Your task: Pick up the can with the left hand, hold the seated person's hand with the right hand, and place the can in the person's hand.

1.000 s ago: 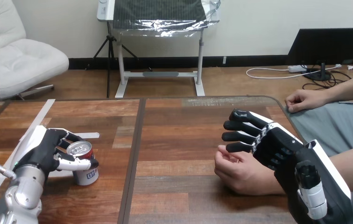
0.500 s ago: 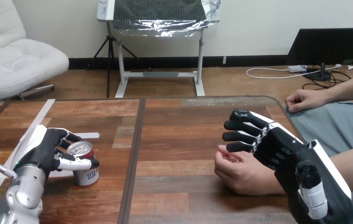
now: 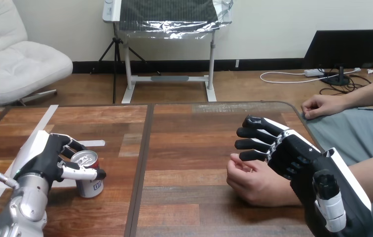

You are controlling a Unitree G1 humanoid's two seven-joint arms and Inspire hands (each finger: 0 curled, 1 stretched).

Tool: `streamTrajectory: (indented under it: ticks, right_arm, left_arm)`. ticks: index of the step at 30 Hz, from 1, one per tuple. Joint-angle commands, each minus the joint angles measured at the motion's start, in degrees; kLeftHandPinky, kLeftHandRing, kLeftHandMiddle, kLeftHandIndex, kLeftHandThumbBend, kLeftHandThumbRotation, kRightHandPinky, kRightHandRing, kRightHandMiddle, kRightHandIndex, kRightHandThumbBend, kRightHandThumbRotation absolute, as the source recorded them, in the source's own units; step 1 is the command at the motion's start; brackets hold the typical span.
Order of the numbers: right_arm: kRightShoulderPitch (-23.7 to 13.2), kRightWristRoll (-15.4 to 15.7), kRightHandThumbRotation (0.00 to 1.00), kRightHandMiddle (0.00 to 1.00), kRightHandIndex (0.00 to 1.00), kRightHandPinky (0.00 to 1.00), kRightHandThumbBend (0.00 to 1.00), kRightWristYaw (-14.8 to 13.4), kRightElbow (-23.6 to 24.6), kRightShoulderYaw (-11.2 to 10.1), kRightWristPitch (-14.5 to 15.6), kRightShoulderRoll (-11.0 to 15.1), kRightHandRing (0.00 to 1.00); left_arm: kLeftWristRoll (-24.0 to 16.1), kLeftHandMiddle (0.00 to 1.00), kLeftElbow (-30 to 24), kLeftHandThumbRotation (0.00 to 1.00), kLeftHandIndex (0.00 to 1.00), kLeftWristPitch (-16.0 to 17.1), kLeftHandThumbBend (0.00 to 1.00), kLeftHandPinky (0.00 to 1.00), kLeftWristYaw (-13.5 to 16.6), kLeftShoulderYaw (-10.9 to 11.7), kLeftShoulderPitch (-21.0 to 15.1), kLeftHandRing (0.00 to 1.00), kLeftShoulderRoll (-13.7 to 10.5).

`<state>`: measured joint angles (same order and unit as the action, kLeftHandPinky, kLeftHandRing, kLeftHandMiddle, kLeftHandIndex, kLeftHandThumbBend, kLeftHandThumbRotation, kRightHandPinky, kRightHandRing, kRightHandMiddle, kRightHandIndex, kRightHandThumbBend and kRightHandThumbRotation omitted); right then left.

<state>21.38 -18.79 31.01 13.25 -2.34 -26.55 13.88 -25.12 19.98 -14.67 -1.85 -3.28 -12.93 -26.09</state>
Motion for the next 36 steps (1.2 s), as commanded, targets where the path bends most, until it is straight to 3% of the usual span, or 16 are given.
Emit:
streamTrajectory:
  ticks: [1,9,20,27,36]
  right_arm:
    - [-3.4,0.1,0.96,0.82,0.83,0.73,0.9,-0.5,1.0,-0.8,-0.6,0.3,0.78]
    - [-4.2,0.6,0.95,0.82,0.84,0.73,0.9,-0.6,0.3,-1.0,-0.7,0.5,0.79]
    - [-6.0,2.6,0.95,0.82,0.84,0.73,0.91,-1.5,-1.3,-2.0,-0.7,0.7,0.79]
    - [-7.7,4.9,0.95,0.82,0.85,0.74,0.93,-2.8,-2.6,-2.6,-0.5,1.2,0.79]
    - [-11.1,8.9,0.95,0.83,0.85,0.75,0.93,-4.6,-5.6,-3.7,-0.3,2.2,0.8]
  left_arm:
    - [-0.3,0.37,-0.9,0.0,0.51,1.9,0.66,0.2,1.1,-0.1,-4.3,0.27,-0.6]
    - [0.8,0.34,-2.3,0.0,0.5,2.9,0.66,0.17,0.7,0.5,-3.8,0.23,-0.6]
    - [2.1,0.4,-7.3,0.0,0.5,2.4,0.64,0.24,-0.7,1.0,-2.7,0.31,-1.0]
    - [1.7,0.44,-13.1,0.0,0.51,-0.1,0.63,0.3,-2.5,1.2,-1.9,0.37,-1.3]
    - [1.8,0.43,-18.6,0.0,0.5,-0.8,0.63,0.28,-3.6,1.8,-1.1,0.36,-1.5]
